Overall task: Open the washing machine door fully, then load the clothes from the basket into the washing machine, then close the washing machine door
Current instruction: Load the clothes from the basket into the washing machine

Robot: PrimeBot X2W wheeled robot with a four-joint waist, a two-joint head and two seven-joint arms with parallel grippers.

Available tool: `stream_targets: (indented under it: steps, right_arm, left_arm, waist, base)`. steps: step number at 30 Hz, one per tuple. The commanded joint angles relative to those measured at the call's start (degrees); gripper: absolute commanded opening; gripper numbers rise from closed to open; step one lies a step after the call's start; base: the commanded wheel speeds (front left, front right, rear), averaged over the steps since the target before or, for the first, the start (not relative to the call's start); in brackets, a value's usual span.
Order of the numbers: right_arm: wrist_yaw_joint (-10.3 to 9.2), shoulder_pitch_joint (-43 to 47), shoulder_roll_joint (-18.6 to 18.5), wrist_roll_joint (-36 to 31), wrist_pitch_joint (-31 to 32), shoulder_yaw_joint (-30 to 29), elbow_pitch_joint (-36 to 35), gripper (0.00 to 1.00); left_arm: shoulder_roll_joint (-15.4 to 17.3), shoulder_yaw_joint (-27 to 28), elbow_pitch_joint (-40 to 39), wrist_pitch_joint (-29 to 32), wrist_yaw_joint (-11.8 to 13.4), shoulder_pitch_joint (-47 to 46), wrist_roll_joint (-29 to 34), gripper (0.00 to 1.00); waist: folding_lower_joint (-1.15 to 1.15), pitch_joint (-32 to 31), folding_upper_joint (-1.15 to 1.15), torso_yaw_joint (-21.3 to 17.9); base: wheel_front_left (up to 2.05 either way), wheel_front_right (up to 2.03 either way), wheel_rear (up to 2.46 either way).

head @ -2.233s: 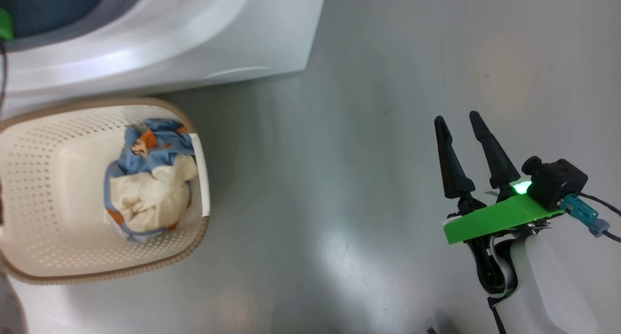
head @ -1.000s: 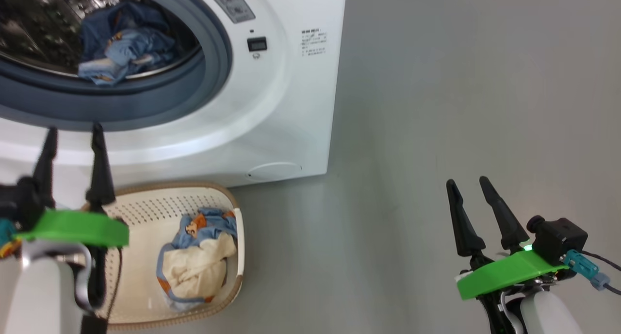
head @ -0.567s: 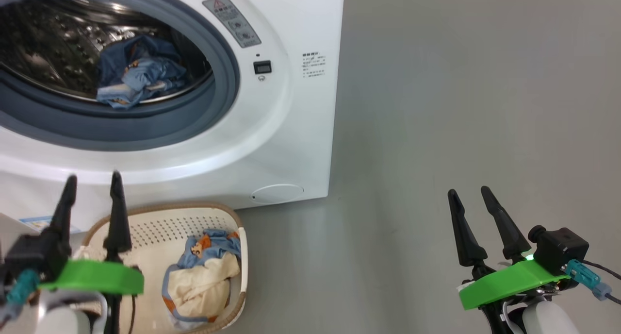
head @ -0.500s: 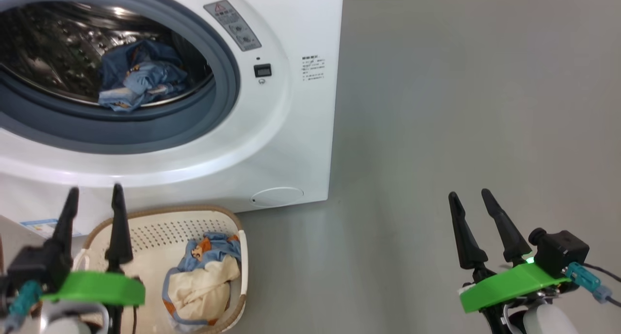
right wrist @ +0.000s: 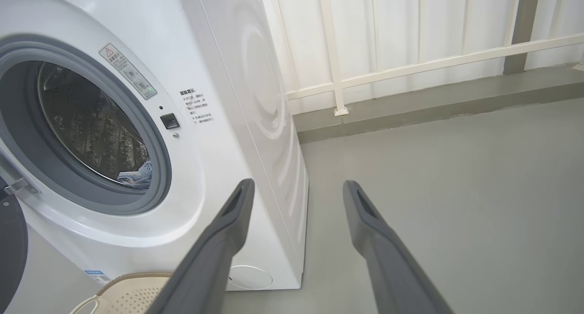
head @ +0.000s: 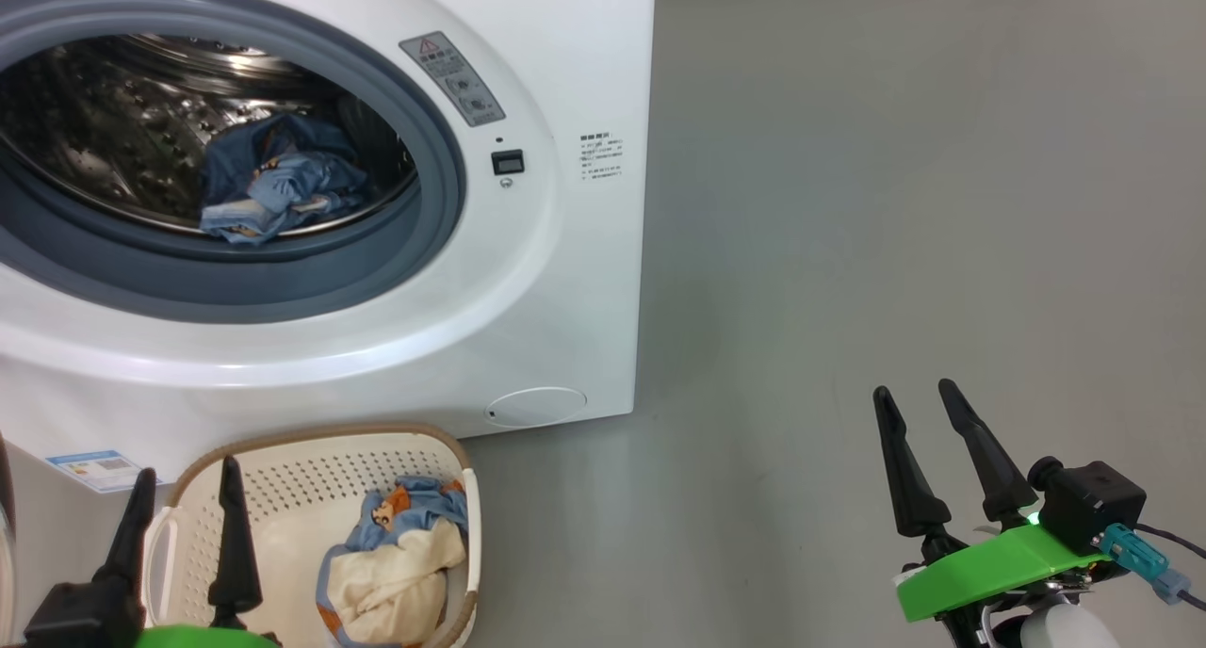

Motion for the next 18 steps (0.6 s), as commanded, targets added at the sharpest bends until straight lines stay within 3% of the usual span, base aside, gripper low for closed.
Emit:
stream_targets:
  steps: [1, 18]
  right_arm:
    - [0.57, 0.3, -0.3, -0.8, -0.3, 1.3, -1.8, 1.0]
    - [0.57, 1.1, -0.5, -1.7, -0.3, 1.0, -2.5, 1.0]
  left_arm:
    - [0.6, 1.9, -2.2, -0.3, 0.7, 0.2, -0.1, 1.0]
    - [0.2, 1.0, -2.8, -0.3, 2.3, 2.2, -0.4, 1.0]
  waist:
    - [0.0, -0.5, 0.0, 0.2]
    - [0.0, -0.8, 0.0, 0.2]
  base:
    - [0.0, 0.0, 0.0]
    - [0.0, 0.0, 0.0]
